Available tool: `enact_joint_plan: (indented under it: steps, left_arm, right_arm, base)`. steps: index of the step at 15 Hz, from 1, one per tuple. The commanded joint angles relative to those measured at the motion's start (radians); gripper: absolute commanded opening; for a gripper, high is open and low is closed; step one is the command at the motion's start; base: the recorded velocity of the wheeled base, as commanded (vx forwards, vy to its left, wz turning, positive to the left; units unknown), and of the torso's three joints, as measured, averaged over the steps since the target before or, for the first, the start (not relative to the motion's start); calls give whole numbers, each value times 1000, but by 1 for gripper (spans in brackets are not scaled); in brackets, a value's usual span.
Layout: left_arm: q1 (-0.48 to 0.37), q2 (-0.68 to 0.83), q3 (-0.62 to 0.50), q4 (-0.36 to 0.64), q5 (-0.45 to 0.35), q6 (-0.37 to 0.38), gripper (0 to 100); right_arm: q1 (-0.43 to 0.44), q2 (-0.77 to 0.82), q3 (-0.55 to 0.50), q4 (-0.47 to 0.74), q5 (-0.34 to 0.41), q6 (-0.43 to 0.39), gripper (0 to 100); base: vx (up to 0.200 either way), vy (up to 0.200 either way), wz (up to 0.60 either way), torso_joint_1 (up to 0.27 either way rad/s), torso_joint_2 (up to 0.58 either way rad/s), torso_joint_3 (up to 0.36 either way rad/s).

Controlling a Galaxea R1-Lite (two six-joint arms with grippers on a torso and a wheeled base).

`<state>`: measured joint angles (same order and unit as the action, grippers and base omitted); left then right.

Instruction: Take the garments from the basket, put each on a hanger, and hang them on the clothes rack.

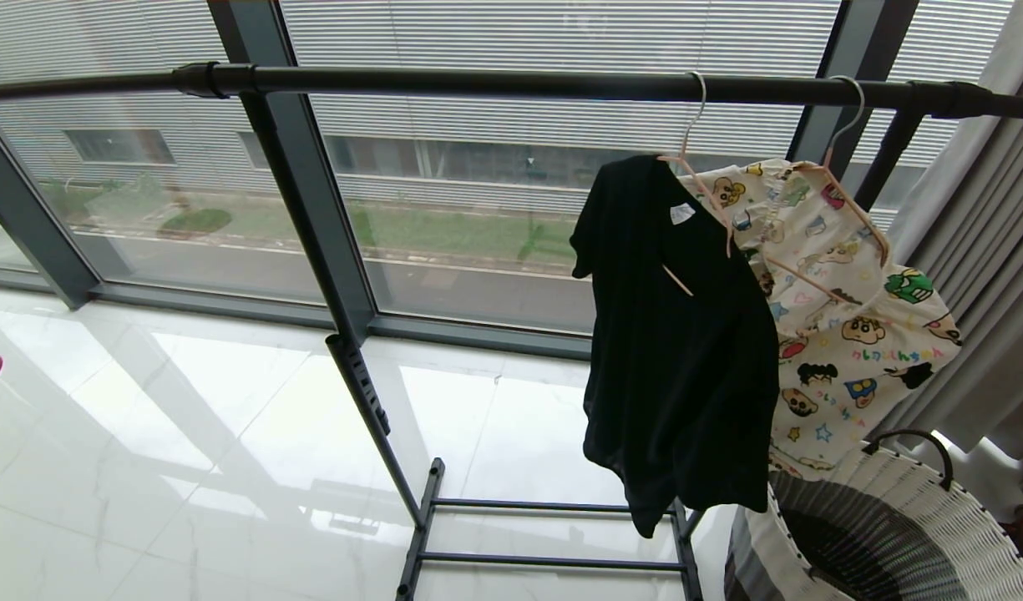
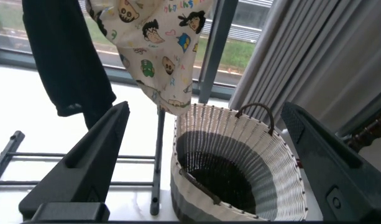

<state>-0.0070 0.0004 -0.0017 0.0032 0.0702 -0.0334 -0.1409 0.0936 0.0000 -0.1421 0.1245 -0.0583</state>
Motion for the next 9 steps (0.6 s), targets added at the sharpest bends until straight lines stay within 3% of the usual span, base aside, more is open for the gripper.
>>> enact_joint_plan:
  steps: [1, 9]
  left_arm:
    - [1, 0, 0, 0, 0, 0, 100]
    - [1, 0, 0, 0, 0, 0, 100]
  right_arm:
    - [1, 3, 0, 1, 0, -2, 100]
    - [12, 3, 0, 1, 0, -6, 100]
  base:
    - [0, 0, 0, 0, 0, 0]
    - [0, 0, 0, 0, 0, 0]
